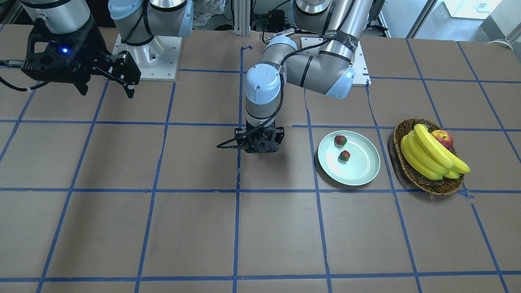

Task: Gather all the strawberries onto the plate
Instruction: 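Reach the left gripper to the last strawberry and grasp it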

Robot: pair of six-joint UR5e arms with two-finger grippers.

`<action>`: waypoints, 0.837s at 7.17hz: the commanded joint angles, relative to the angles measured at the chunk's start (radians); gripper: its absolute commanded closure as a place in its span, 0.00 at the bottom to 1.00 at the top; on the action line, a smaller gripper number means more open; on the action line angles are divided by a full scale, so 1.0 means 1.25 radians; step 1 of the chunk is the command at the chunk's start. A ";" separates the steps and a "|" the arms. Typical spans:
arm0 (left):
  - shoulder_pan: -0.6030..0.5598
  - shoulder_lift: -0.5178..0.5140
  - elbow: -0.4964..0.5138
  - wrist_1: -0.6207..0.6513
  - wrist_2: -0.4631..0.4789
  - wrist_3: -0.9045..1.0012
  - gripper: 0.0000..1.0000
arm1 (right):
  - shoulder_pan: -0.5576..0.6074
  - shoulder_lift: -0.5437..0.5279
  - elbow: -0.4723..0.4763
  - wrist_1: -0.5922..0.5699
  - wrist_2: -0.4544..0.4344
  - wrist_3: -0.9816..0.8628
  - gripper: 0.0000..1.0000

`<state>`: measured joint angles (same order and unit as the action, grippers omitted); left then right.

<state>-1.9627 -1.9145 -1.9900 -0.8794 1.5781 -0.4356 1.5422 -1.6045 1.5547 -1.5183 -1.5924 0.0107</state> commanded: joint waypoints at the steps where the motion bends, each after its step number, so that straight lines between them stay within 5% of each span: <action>1: -0.001 -0.013 -0.009 -0.001 -0.009 -0.002 0.39 | 0.000 0.000 0.001 0.000 -0.001 0.000 0.00; 5: -0.002 -0.010 -0.007 -0.006 -0.011 -0.006 0.76 | 0.000 0.000 -0.001 0.000 -0.001 0.000 0.00; 6: -0.001 0.007 -0.006 -0.005 -0.010 0.006 0.78 | 0.000 0.000 -0.001 0.000 -0.002 0.000 0.00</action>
<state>-1.9647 -1.9227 -1.9991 -0.8864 1.5654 -0.4394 1.5417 -1.6045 1.5540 -1.5186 -1.5942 0.0107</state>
